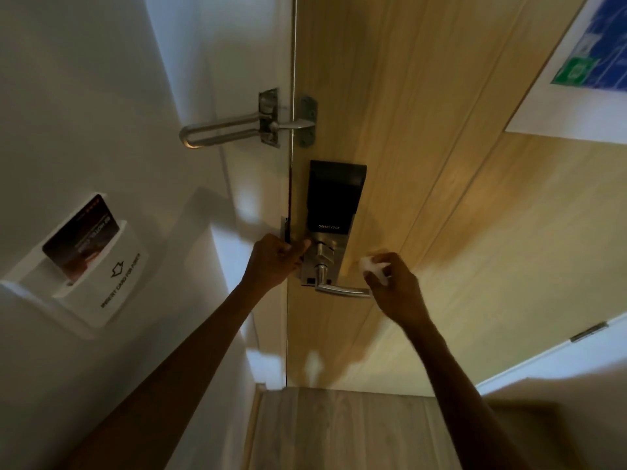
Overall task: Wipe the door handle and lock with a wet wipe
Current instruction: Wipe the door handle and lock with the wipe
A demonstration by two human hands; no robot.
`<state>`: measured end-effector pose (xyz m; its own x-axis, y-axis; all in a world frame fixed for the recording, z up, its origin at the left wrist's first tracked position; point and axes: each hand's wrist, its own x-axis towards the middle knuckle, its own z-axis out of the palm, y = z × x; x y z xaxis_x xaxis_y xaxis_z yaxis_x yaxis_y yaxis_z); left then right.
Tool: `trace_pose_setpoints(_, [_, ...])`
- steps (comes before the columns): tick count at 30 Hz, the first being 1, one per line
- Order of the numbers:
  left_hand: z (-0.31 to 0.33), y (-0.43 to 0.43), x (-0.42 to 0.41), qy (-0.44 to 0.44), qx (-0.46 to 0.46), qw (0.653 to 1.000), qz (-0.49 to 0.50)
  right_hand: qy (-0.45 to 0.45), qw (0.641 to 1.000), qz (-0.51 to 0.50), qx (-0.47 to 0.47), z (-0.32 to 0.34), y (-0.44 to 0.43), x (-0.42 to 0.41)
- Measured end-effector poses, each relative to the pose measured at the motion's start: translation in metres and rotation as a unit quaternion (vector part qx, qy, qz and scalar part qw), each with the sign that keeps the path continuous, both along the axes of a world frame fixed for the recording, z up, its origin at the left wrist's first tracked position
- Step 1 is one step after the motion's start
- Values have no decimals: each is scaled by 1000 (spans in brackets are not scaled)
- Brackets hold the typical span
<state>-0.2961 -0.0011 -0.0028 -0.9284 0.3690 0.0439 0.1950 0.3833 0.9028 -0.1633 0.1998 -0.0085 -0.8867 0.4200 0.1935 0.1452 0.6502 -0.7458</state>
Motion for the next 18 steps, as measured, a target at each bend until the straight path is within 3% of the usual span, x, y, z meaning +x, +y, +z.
trace_pose_setpoints(3, [1, 0, 0, -7, -8, 1000, 4, 26, 999, 31, 29, -9, -39, -6])
trace_pose_setpoints(8, [1, -1, -4, -23, -6, 1000, -4, 59, 995, -28, -78, -18, -59, -7])
trace_pose_setpoints(18, [0, -1, -4, -36, 16, 999, -5, 16, 996, -4, 90, -22, -49, -6])
